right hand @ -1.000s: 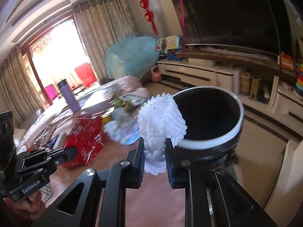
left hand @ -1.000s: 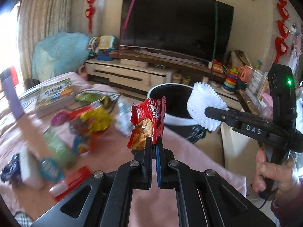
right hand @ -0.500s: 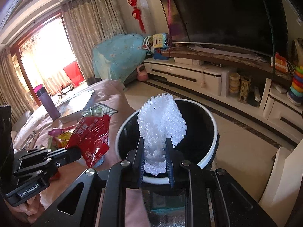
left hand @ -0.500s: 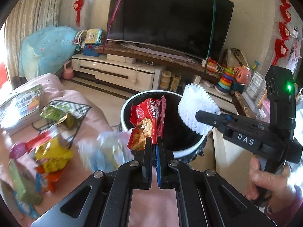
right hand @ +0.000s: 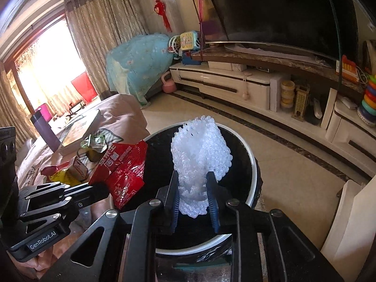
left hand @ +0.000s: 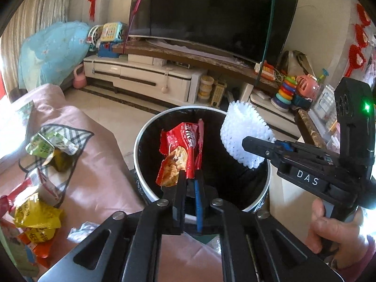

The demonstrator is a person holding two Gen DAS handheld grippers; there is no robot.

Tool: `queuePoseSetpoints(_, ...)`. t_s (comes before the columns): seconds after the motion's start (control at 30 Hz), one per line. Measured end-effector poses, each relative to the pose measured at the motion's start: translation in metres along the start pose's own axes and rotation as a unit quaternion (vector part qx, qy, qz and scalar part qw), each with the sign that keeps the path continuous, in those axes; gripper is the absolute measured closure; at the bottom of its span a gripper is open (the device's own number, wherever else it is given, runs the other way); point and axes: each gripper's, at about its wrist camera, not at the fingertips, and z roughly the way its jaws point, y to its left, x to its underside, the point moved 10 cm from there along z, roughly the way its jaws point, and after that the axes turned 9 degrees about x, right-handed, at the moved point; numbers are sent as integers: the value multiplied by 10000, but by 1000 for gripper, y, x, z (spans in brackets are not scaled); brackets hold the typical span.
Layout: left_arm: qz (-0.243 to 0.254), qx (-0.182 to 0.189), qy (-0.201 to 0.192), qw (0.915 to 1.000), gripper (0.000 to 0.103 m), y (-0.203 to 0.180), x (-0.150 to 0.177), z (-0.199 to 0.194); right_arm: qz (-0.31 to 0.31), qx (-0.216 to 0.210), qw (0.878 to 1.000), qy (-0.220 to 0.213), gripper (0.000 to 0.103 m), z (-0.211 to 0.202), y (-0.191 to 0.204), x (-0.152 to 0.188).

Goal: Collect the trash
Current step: 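Carry both items over the bin and open both tools to drop them, then grasp the red can with the left tool while the right tool grasps crumpled foil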

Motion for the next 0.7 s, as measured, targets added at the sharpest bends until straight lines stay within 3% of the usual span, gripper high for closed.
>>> queuePoseSetpoints(0.03,-16,-2,6,10000,82,0,0,1,6,4,10000,8,78,1,-1,0)
queuePoseSetpoints(0.17,-24,-51,-123,9999,68,-3,0,-6,87,-28,9999,47,54,3,-5,2)
queuePoseSetpoints(0.23,-39,-49,-203,9998,60,-4,4,-14,134,-64,9999,21,50,0,-5,3)
queuePoseSetpoints(0.43,-15,-127,-478,9988,50,-3,25,-52,246,-125,9995,-122,39,-15,1,4)
queuePoseSetpoints(0.7,-147,-291,-716,9969,49,5,75,-106,373,-402,9982,-246,23,-41,35,21)
